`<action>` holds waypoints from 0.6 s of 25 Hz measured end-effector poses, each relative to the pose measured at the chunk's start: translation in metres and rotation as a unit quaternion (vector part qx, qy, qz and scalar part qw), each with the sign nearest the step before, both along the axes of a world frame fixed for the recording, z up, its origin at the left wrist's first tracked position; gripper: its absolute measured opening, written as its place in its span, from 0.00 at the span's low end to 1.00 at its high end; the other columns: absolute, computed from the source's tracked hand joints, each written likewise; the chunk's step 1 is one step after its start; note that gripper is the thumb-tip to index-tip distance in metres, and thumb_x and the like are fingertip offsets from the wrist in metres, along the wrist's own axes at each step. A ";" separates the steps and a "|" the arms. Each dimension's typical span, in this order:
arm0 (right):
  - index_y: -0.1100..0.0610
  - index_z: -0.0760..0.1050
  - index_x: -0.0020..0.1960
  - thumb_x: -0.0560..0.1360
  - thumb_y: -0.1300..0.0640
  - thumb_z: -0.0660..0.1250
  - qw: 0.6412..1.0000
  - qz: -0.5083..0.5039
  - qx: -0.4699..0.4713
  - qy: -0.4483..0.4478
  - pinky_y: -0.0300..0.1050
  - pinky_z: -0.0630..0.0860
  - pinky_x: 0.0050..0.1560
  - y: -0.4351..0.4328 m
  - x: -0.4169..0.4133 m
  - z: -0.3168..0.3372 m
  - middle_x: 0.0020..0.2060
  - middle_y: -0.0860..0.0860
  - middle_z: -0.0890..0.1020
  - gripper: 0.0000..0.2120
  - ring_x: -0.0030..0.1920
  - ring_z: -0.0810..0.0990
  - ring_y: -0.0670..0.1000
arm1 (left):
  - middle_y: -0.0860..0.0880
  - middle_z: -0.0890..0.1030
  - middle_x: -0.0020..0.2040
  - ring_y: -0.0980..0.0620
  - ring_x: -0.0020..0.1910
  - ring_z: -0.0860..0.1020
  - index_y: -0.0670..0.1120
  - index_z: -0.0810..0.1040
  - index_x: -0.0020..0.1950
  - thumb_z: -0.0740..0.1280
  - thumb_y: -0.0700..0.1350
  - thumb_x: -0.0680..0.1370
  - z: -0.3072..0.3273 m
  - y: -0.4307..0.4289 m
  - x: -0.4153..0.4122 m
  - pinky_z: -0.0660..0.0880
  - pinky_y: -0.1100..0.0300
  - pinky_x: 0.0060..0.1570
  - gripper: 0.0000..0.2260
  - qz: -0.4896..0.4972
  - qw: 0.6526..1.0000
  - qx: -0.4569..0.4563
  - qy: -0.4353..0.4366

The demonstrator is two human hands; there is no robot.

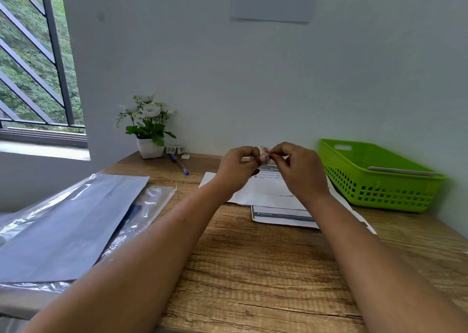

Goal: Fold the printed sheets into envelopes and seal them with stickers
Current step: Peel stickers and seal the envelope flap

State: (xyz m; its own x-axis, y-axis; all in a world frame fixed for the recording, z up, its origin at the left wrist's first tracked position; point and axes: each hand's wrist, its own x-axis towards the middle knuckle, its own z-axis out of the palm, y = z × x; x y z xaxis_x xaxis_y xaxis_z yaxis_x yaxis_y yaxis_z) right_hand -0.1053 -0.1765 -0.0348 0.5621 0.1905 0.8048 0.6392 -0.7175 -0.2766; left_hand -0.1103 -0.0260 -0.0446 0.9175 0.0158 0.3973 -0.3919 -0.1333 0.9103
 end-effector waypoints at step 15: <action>0.58 0.67 0.55 0.81 0.55 0.52 0.993 -0.040 -0.112 0.006 0.46 0.65 0.34 0.003 0.000 -0.006 0.43 0.54 0.78 0.09 0.37 0.75 0.57 | 0.41 0.77 0.56 0.45 0.51 0.80 0.43 0.81 0.50 0.68 0.47 0.77 -0.002 -0.003 0.005 0.81 0.54 0.47 0.08 0.052 0.997 0.056 -0.022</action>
State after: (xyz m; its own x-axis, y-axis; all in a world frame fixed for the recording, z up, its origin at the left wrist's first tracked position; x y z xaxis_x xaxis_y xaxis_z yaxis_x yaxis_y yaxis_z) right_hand -0.1048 -0.1730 -0.0406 0.5925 0.3188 0.7398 0.5756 -0.8100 -0.1119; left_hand -0.1052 -0.0289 -0.0464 0.8949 0.0624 0.4418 -0.4102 -0.2746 0.8697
